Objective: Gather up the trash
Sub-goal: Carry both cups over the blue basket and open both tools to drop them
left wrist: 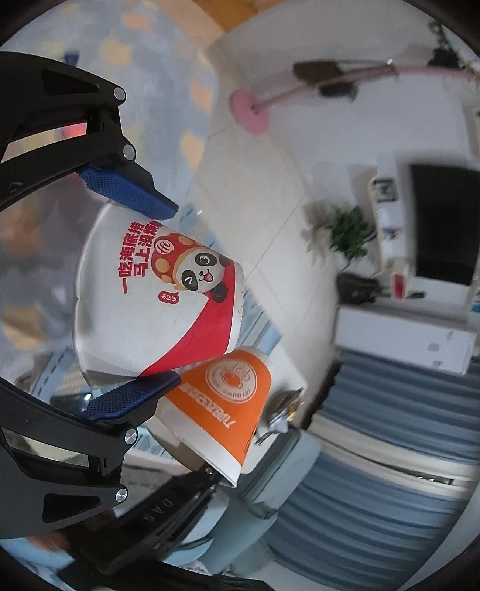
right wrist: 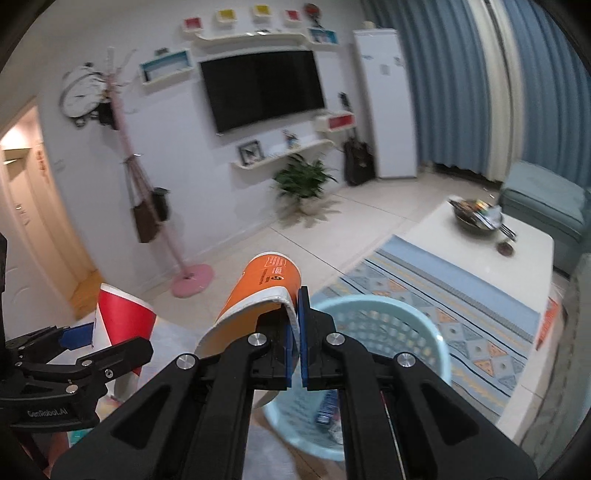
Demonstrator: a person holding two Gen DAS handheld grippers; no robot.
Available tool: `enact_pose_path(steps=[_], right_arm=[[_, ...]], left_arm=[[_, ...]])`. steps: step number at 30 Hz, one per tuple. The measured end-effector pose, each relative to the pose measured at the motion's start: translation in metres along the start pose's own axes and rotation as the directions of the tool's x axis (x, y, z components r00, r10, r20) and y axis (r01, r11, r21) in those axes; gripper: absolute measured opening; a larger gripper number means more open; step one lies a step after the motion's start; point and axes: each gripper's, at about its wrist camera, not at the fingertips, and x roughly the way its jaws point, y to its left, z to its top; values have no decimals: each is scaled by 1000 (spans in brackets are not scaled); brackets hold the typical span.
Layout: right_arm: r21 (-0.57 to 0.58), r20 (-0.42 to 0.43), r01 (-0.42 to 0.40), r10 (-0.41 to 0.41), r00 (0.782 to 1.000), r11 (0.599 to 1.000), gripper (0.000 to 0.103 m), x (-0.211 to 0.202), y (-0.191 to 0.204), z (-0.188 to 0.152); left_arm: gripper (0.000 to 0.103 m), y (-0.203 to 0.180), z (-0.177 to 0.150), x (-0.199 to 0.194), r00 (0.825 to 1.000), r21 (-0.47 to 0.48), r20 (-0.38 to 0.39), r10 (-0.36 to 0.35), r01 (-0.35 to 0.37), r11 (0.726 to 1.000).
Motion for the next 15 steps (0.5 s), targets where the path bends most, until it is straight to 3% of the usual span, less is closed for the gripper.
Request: enact_pose_path(steps=[2, 5, 8, 15], right_arm=[[19, -37, 34, -34, 999, 999, 2, 15, -16, -4], [28, -133, 78, -74, 988, 997, 2, 43, -38, -14], [24, -231, 109, -101, 968, 994, 2, 69, -52, -28], [16, -364, 134, -119, 924, 991, 4, 101, -69, -52]], left_arm=[[81, -7, 2, 25, 999, -20, -43, -26, 25, 999], [81, -20, -1, 51, 999, -10, -35, 5, -5, 1000], [81, -30, -6, 80, 996, -40, -88, -24, 20, 999], [83, -39, -16, 117, 988, -60, -147, -50, 42, 997]])
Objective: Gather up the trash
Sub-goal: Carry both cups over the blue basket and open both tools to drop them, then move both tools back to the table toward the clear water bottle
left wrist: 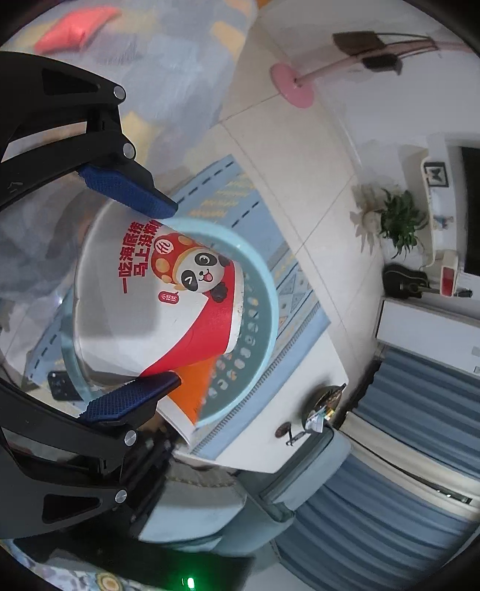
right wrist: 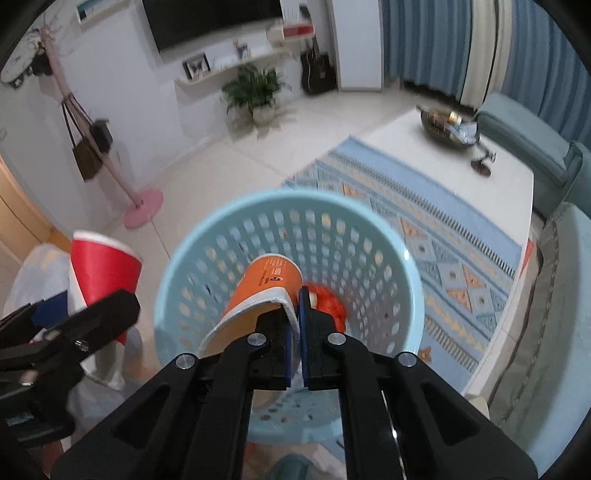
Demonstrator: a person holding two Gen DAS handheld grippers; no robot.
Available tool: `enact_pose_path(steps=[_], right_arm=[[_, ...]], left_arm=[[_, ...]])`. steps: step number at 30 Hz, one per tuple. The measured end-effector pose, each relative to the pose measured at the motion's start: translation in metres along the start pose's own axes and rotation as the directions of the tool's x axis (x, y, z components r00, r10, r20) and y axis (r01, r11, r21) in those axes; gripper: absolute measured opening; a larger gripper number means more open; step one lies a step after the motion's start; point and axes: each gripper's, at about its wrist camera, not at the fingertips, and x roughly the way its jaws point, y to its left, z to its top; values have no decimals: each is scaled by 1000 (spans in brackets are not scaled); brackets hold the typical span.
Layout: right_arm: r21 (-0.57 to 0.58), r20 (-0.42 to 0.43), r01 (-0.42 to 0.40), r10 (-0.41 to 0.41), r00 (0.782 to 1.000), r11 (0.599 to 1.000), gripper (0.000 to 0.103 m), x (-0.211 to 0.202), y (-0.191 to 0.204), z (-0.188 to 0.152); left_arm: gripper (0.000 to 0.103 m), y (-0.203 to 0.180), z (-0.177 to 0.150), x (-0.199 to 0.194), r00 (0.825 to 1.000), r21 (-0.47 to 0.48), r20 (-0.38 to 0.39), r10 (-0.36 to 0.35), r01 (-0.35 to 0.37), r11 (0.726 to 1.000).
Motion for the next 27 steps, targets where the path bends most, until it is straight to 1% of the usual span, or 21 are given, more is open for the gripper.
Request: enact_pose_path(steps=[3, 4, 5, 6, 7, 8, 12, 16, 19, 22, 27], right_arm=[[9, -56, -18, 18, 998, 1000, 13, 9, -4, -4], [10, -64, -18, 19, 998, 1000, 21, 9, -4, -6], [12, -64, -18, 19, 998, 1000, 34, 8, -5, -7], [14, -59, -14, 15, 998, 1000, 42, 6, -6, -8], [12, -46, -9, 9, 999, 1000, 54, 2, -6, -9], [10, -37, -4, 4, 999, 1000, 58, -1, -6, -10], [-2, -27, -18, 18, 999, 1000, 58, -13, -2, -8], [-29, 9, -39, 39, 999, 999, 58, -33, 11, -7], [-57, 37, -66, 69, 997, 996, 58, -49, 25, -8], [-91, 72, -95, 101, 992, 991, 58, -68, 42, -9], [-159, 120, -150, 170, 978, 976, 62, -99, 78, -14]], left_arm=[[83, 2, -3, 2, 1000, -22, 1, -15, 16, 1000], [83, 3, -3, 3, 1000, -29, -4, -17, 17, 999], [84, 5, -3, 3, 1000, -40, -9, -21, 20, 999], [84, 7, -3, 1, 1000, -49, -10, -28, 27, 998], [84, 10, -5, -2, 999, -55, -7, -34, 34, 998], [84, 11, -6, -4, 999, -58, -4, -37, 37, 998], [84, 17, -10, -19, 998, -71, 25, -53, 55, 996], [84, 24, -15, -44, 996, -88, 68, -60, 66, 994], [84, 30, -20, -65, 993, -97, 103, -62, 72, 993], [84, 38, -28, -94, 986, -101, 157, -50, 66, 993], [84, 52, -42, -142, 974, -115, 225, -19, 46, 992]])
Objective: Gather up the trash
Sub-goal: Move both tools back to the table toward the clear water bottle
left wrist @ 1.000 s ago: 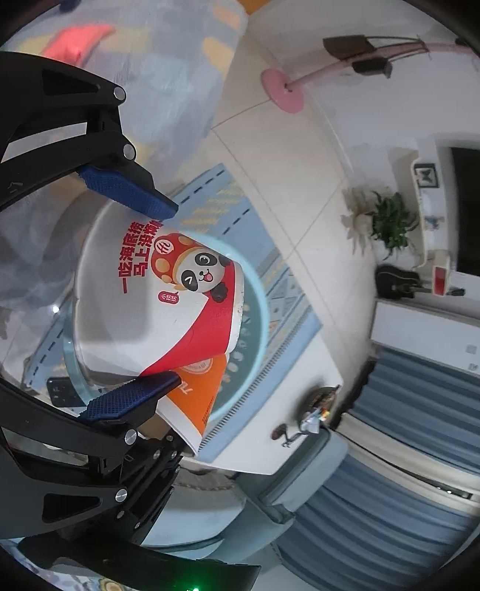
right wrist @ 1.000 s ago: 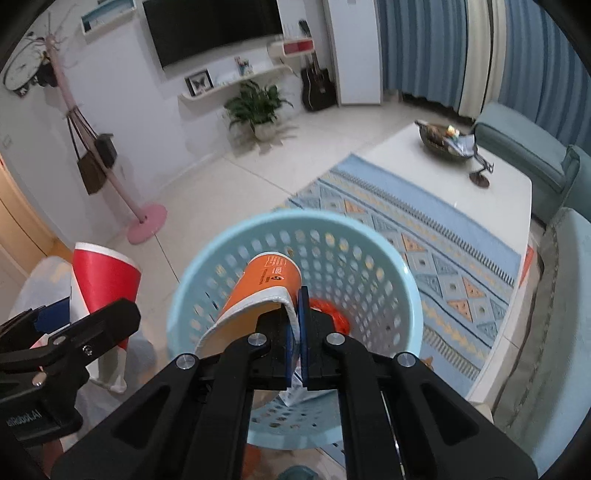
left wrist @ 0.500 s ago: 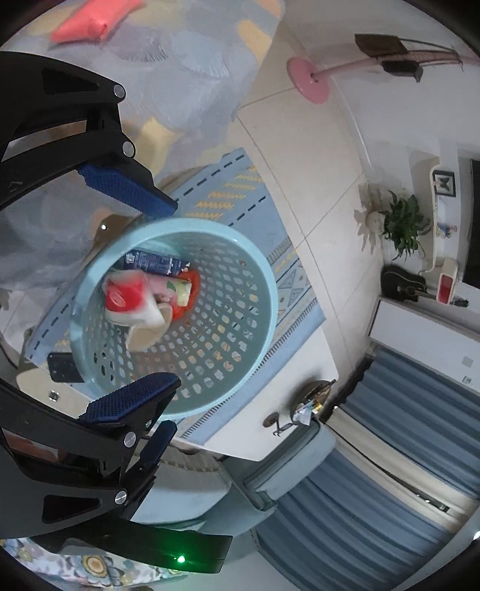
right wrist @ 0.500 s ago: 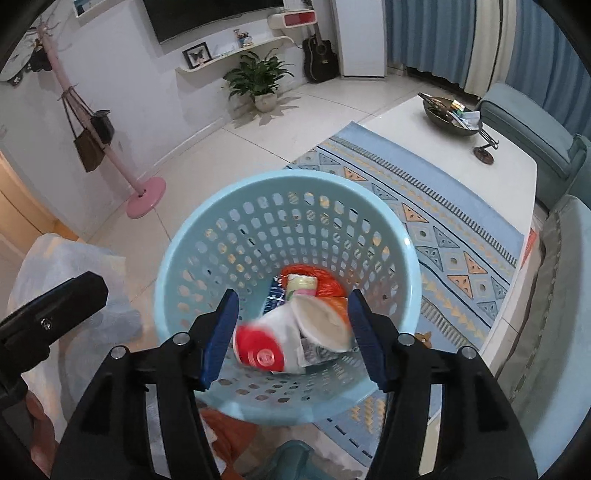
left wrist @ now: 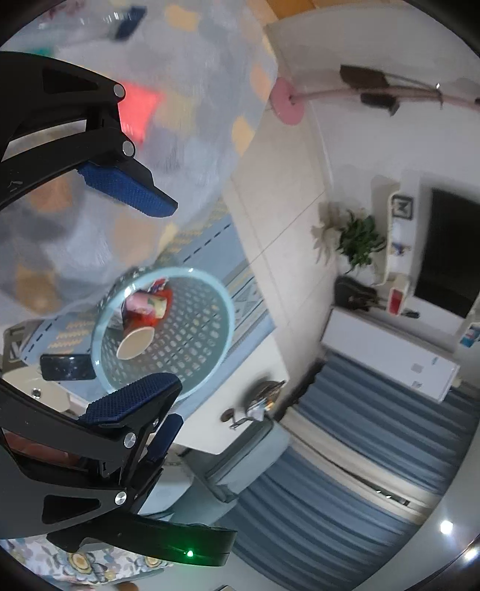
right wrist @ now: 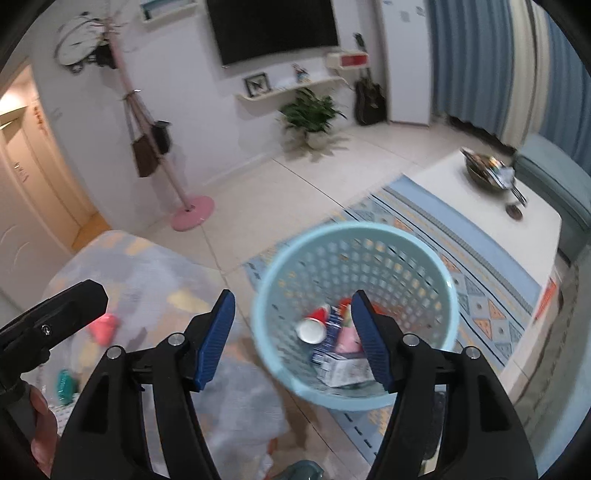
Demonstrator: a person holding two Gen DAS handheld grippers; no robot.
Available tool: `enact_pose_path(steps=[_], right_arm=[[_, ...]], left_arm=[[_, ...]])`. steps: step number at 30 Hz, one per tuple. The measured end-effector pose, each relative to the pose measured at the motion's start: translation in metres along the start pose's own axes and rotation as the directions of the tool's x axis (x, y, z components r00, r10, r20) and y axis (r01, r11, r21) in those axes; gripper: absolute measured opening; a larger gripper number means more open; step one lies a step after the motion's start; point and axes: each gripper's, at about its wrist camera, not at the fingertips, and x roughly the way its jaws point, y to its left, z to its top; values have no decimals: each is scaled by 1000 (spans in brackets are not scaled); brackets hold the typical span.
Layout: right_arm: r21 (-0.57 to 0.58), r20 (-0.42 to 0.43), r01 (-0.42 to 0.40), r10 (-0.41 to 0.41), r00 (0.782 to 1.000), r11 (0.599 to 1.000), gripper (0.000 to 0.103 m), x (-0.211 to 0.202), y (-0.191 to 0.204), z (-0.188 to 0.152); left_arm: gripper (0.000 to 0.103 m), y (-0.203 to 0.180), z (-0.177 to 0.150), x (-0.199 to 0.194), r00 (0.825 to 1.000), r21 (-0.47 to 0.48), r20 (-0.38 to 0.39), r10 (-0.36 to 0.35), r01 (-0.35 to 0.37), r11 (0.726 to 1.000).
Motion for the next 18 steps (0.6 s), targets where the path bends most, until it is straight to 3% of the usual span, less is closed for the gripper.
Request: enact_pose_path(steps=[4, 6, 8, 18], right_arm=[[-56, 38, -58, 60, 997, 997, 64, -14, 31, -1], [-85, 56, -85, 90, 994, 993, 66, -19, 47, -3], [-114, 65, -108, 116, 991, 988, 71, -20, 62, -5], [-285, 18, -222, 237, 971, 932, 80, 2, 145, -22]], left_arm=[[85, 14, -3, -35, 999, -15, 40, 33, -33, 999], [85, 23, -7, -53, 994, -10, 45, 99, -99, 995], [85, 36, -14, -73, 984, -16, 54, 168, -168, 986], [85, 144, -50, -143, 937, -156, 34, 347, -338, 928]])
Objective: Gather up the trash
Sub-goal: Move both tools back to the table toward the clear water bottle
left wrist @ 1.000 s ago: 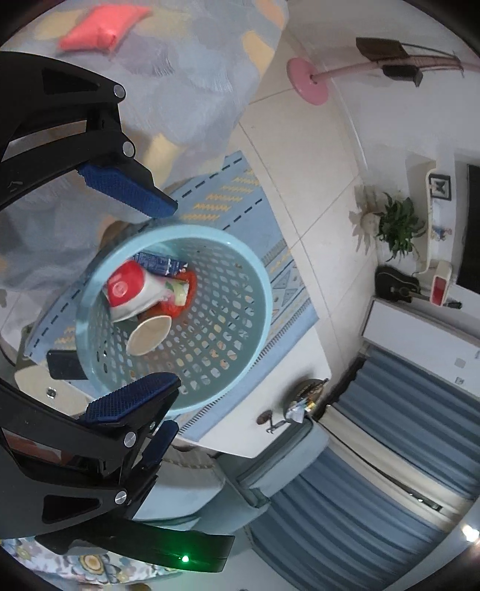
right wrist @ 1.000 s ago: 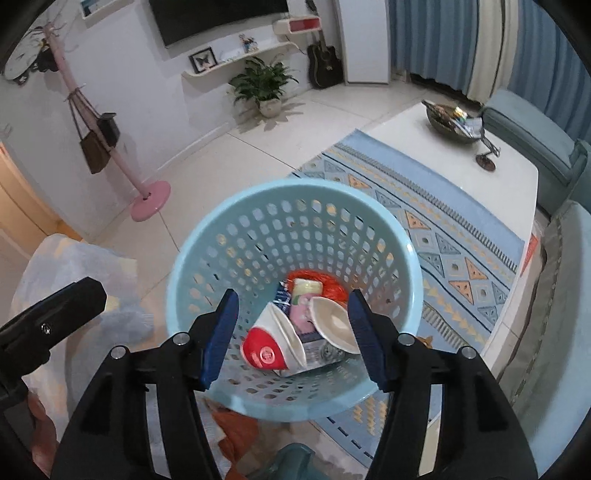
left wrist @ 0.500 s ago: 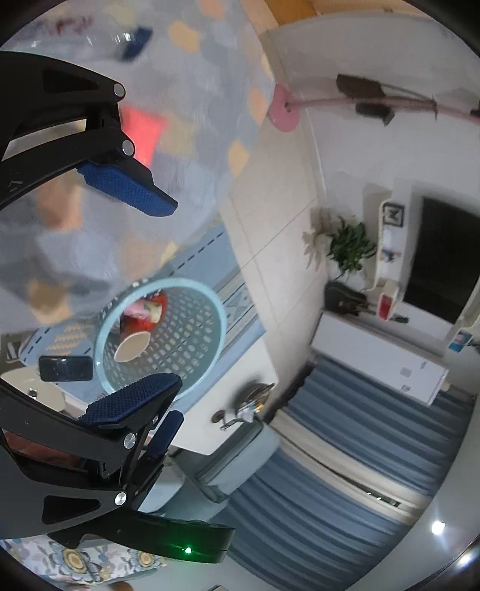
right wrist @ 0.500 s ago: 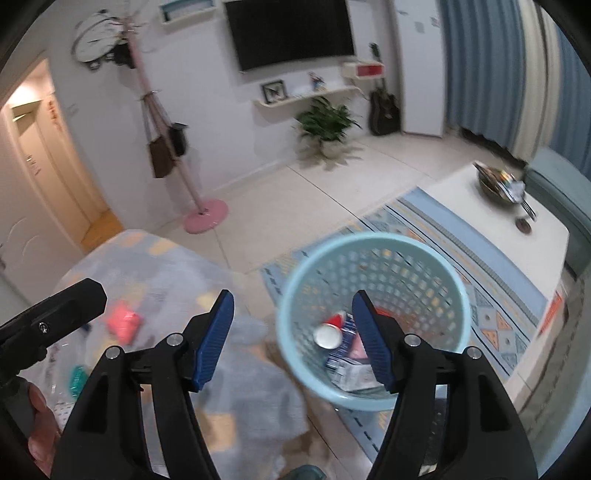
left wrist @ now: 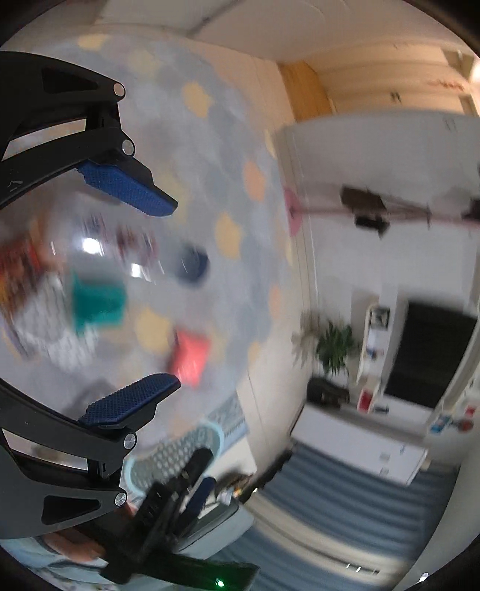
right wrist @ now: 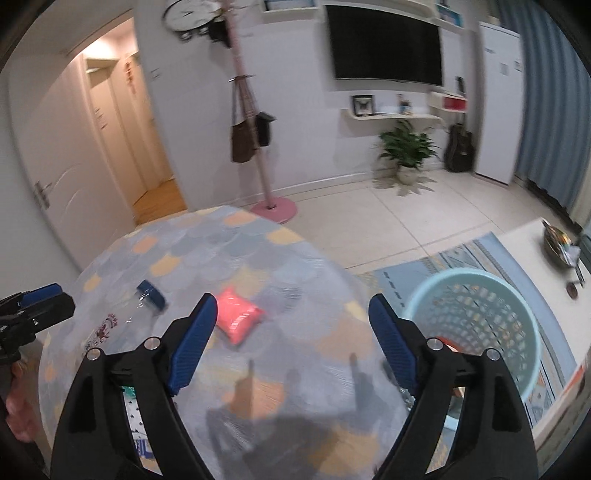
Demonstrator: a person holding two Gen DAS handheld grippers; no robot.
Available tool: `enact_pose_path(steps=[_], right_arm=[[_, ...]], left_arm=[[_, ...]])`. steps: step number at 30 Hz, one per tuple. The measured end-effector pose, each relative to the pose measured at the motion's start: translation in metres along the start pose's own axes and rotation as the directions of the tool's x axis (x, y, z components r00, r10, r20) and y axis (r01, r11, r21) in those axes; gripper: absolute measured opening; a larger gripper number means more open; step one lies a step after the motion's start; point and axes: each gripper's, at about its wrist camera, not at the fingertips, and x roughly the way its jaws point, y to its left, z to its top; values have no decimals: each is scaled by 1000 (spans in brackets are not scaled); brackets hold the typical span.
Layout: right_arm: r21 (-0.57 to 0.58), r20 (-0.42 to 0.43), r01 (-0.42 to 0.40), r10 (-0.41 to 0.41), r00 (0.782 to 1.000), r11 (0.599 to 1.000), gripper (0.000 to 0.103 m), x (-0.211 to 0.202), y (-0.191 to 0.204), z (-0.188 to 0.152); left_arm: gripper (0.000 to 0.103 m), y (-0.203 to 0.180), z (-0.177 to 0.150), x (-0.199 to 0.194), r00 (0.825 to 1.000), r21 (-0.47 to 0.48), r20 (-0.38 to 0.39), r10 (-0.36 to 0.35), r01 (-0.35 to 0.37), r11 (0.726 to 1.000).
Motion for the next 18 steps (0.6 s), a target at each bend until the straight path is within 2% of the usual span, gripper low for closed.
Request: enact_pose_path(steps=[3, 7, 13, 18], right_arm=[[-51, -27, -22, 20, 999, 998, 80, 20, 18, -2], [-114, -40, -30, 25, 999, 993, 80, 42, 36, -10], [-138, -82, -27, 16, 996, 990, 80, 66, 39, -19], [-142, -134, -61, 42, 990, 988, 80, 77, 38, -19]], left_arm=[[85, 32, -9, 5, 999, -60, -37, -18, 16, 998], [85, 57, -26, 19, 995, -105, -91, -34, 24, 994], [85, 58, -42, 36, 989, -102, -141, -49, 35, 994], [84, 54, -48, 49, 984, -91, -177, -29, 13, 996]])
